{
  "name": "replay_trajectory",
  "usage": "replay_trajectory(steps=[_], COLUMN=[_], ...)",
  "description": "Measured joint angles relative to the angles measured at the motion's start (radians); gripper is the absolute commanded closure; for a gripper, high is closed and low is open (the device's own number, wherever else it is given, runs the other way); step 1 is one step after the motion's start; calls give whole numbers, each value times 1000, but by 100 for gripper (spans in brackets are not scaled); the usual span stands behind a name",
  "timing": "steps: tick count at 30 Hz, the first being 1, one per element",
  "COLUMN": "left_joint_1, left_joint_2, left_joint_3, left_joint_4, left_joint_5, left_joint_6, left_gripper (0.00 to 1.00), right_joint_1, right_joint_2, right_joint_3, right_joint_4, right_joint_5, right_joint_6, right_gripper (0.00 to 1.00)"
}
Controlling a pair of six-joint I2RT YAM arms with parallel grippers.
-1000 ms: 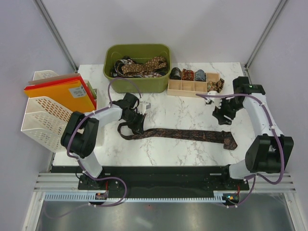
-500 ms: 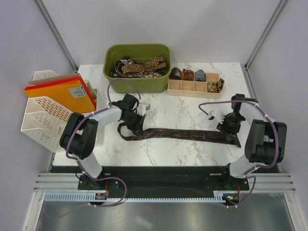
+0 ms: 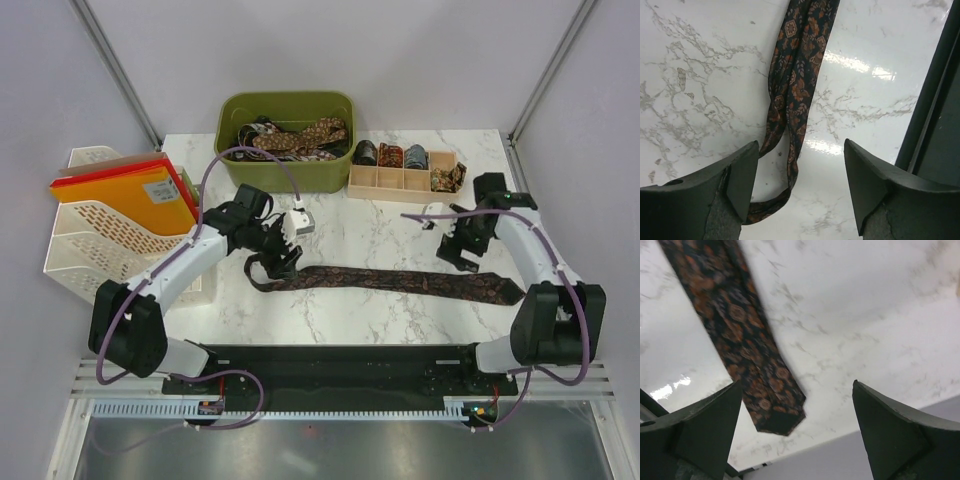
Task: Roll the ties
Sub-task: Flatten out the tie at the center of the board.
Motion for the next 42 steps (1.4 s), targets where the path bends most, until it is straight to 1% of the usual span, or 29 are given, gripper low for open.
replay_trajectory(steps=[3, 5, 7, 12, 13, 14, 15, 17, 19, 22, 26, 32, 34, 36, 37, 38, 40, 41, 42], left_joint_1=[2, 4, 9, 63, 84, 98, 117, 148, 178, 207, 210, 209, 209, 209, 209, 209, 209, 209, 209], left_joint_2=[0, 0, 0, 32, 51, 64, 75, 92, 101, 117, 154, 238, 245, 244, 244, 244, 244, 245, 245], left_joint_3=[-1, -14, -29, -21, -10, -6, -6, -6, -6, -2, 3, 9, 9, 9, 9, 9, 14, 20, 31], left_joint_4=[-48, -72, -84, -127, -138, -142, -145, -155, -165, -174, -179, -232, -253, -270, -278, -287, -312, -328, -341], left_joint_5=[-19, -38, -58, -105, -122, -135, -148, -166, -164, -160, -159, -195, -206, -219, -222, -223, -219, -216, -211], left_joint_6=[174, 293, 388, 596, 655, 695, 745, 859, 950, 1088, 1229, 1318, 1329, 1337, 1341, 1344, 1348, 1345, 1337], left_gripper=[23, 23, 26, 26, 24, 17, 5, 0, 0, 0, 0, 2, 5, 14, 20, 34, 47, 56, 61], right_joint_1=[111, 158, 183, 188, 188, 188, 188, 188, 188, 188, 188, 176, 171, 166, 162, 158, 148, 144, 139], right_joint_2=[-51, -49, -39, 17, 32, 42, 54, 75, 84, 85, 92, 106, 111, 115, 116, 116, 117, 117, 117], right_joint_3=[-115, -179, -227, -277, -285, -290, -293, -296, -296, -296, -293, -281, -277, -274, -274, -274, -272, -272, -272], right_joint_4=[45, 77, 112, 204, 225, 237, 245, 258, 260, 257, 249, 236, 230, 227, 225, 225, 222, 220, 218], right_joint_5=[-11, -8, 3, 50, 62, 68, 75, 85, 88, 89, 89, 89, 89, 90, 89, 90, 91, 92, 93], right_joint_6=[37, 59, 78, 95, 95, 95, 94, 93, 93, 91, 87, 77, 75, 70, 68, 67, 61, 58, 54], right_gripper=[2, 2, 2, 7, 8, 9, 9, 12, 16, 18, 21, 25, 26, 27, 29, 30, 33, 34, 35])
